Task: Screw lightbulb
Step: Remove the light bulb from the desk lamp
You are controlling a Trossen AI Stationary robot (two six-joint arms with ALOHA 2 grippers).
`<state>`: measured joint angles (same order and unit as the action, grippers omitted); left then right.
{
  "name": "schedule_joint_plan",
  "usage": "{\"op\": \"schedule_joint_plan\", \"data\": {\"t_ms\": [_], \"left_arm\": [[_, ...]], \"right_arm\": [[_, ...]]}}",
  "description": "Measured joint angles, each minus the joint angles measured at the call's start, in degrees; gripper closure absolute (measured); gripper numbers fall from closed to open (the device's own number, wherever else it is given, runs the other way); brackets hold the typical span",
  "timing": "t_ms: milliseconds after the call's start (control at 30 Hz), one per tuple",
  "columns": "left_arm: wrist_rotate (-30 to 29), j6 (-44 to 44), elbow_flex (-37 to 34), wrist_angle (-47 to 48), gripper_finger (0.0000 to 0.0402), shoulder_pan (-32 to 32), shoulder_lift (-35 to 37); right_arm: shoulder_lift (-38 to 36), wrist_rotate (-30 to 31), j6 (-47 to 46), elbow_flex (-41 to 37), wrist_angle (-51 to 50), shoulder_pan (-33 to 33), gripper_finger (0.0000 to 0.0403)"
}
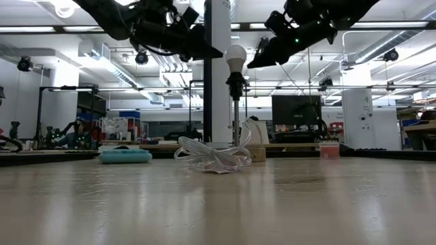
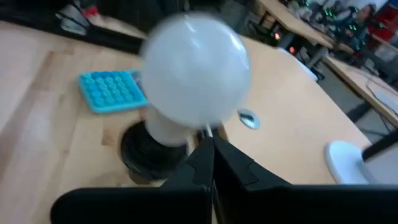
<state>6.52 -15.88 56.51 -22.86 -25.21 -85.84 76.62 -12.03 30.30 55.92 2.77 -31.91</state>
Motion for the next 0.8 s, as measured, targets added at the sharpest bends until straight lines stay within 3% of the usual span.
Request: {"op": "schedule_joint_plan", "data": {"t_ms": [233, 333, 433, 800], "left_arm": [[-8.4, -1.6, 0.1, -1.2, 0.0401, -0.3, 0.4], [-9.8, -1.6, 0.1, -3.6, 0.0401, -0.7, -0.6], [-10.0, -1.7, 0.1, -6.5, 0.0401, -0.8, -2.4], [-5.3, -1.8, 0.0, -8.3, 0.0401, -0.4, -3.3]], "right_arm": [[-1.3, -0.2, 1.0, 0.0, -4.1, -0.1, 0.0403], [-2.4, -3.3, 1.7, 0.0, -4.0, -0.1, 0.0403], [-2.8, -8.6, 1.7, 0.0, -2.2, -0.1, 0.0403], [-1.0, -9.0, 0.9, 0.0, 0.8, -0.3, 0.0403]]}}
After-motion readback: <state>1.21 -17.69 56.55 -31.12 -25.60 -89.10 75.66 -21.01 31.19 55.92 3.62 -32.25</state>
